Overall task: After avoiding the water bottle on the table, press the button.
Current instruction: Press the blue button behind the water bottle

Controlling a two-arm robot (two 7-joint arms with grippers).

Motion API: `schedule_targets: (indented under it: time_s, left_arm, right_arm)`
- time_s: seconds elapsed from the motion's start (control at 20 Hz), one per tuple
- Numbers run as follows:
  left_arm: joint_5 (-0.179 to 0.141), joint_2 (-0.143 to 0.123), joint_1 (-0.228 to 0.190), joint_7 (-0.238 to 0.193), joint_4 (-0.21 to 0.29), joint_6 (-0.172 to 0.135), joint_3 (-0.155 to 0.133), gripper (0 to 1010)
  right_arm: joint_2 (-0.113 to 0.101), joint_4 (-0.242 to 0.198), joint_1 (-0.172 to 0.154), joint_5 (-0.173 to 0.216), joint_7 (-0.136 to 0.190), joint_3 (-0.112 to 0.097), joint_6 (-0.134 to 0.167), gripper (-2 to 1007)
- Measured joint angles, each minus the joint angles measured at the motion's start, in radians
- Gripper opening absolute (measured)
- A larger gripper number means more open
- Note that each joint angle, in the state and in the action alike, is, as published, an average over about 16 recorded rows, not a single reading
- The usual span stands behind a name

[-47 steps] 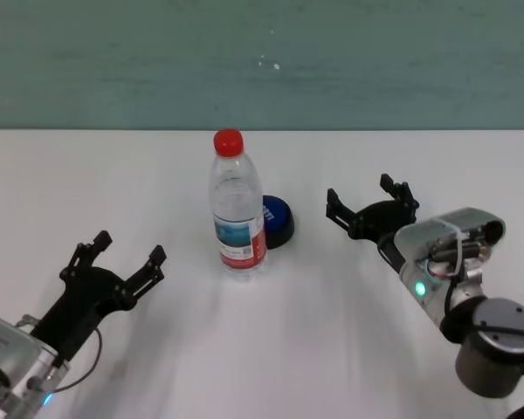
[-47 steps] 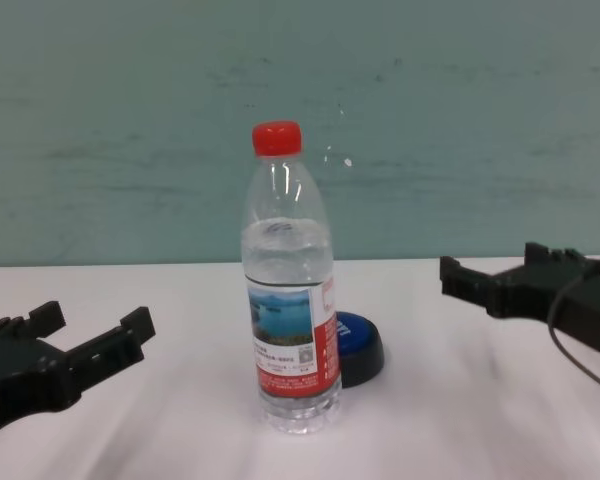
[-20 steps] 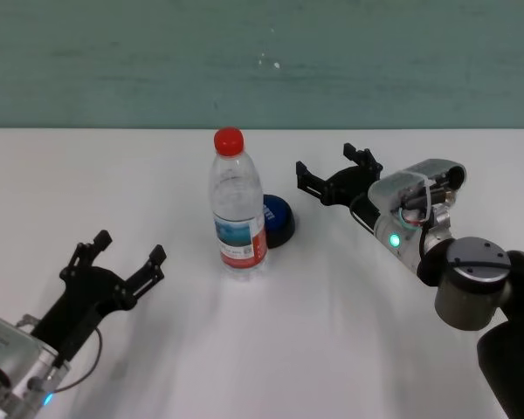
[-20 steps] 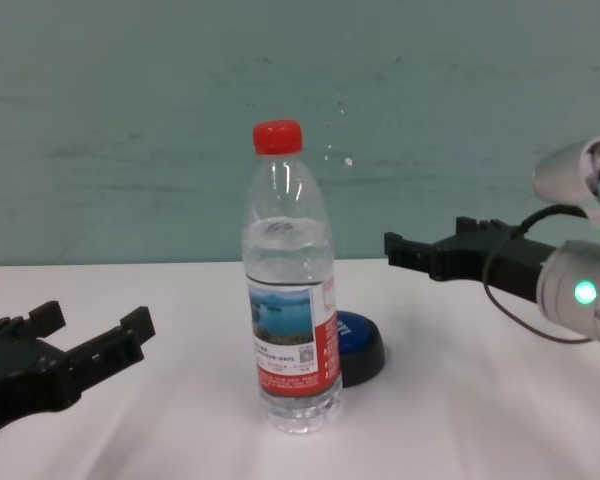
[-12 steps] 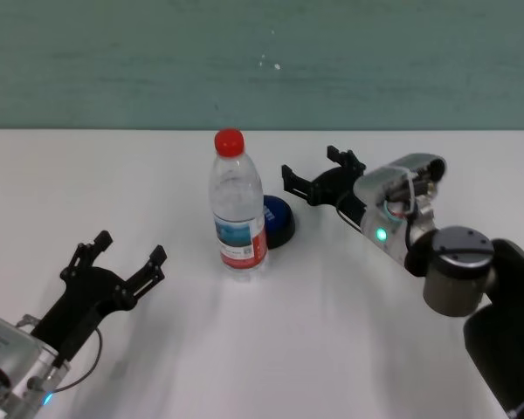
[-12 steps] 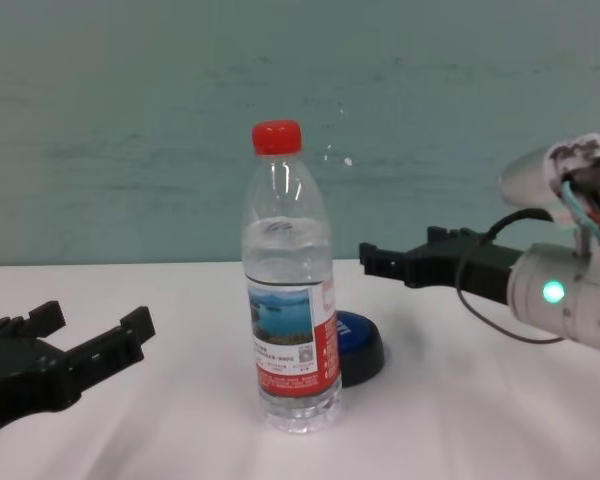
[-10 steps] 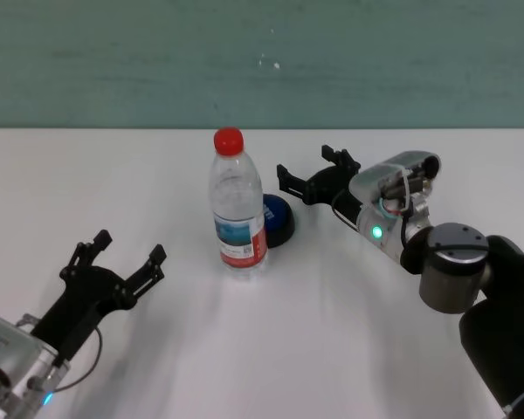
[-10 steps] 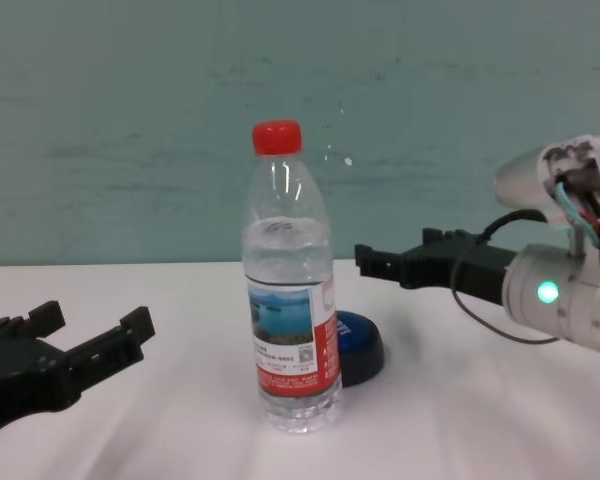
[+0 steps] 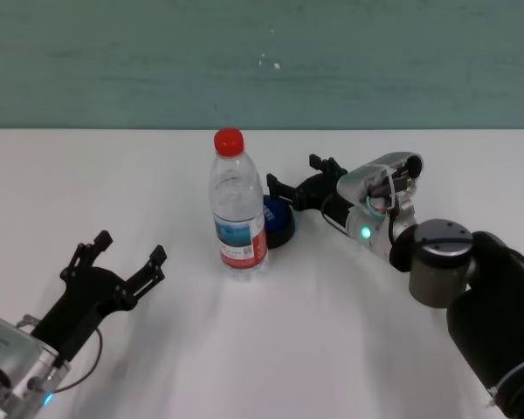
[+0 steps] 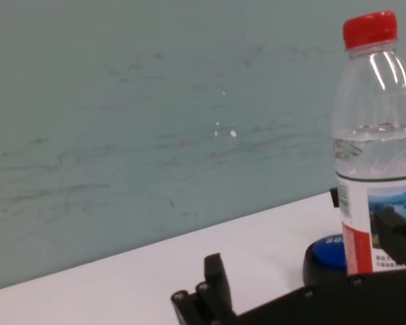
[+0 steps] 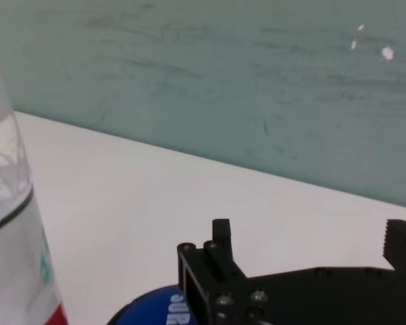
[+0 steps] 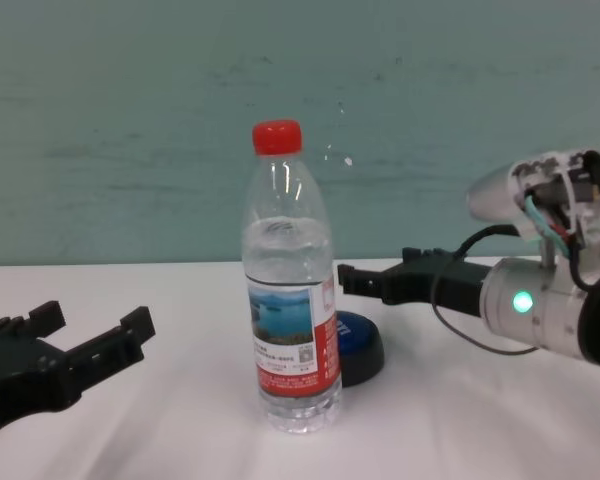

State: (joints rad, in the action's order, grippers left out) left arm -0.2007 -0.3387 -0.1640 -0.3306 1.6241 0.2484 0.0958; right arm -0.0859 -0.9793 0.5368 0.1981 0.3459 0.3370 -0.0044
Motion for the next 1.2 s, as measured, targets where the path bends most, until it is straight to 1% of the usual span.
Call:
schedule_targets:
  time_s: [0.25, 0.5, 0.85, 1.2]
  left_arm:
    - [0.0, 0.0, 0.0, 0.0, 0.0, 0.0, 0.0, 1010]
    - [0.0, 0.0, 0.0, 0.0, 0.0, 0.0, 0.0, 1010]
    - [0.0, 0.0, 0.0, 0.0, 0.0, 0.0, 0.0, 1010]
    - [0.0, 0.0, 0.0, 0.0, 0.0, 0.0, 0.0, 1010]
  right_arm:
    - [0.009, 0.051, 0.025, 0.006, 0.011, 0.008, -0.004, 1004]
    - [0.016, 0.086, 0.038, 0.012, 0.017, 0.011, -0.008, 1004]
    - [0.023, 0.122, 0.047, 0.021, 0.023, 0.01, -0.013, 1004]
    - [0.028, 0.143, 0.05, 0.029, 0.028, 0.008, -0.02, 1004]
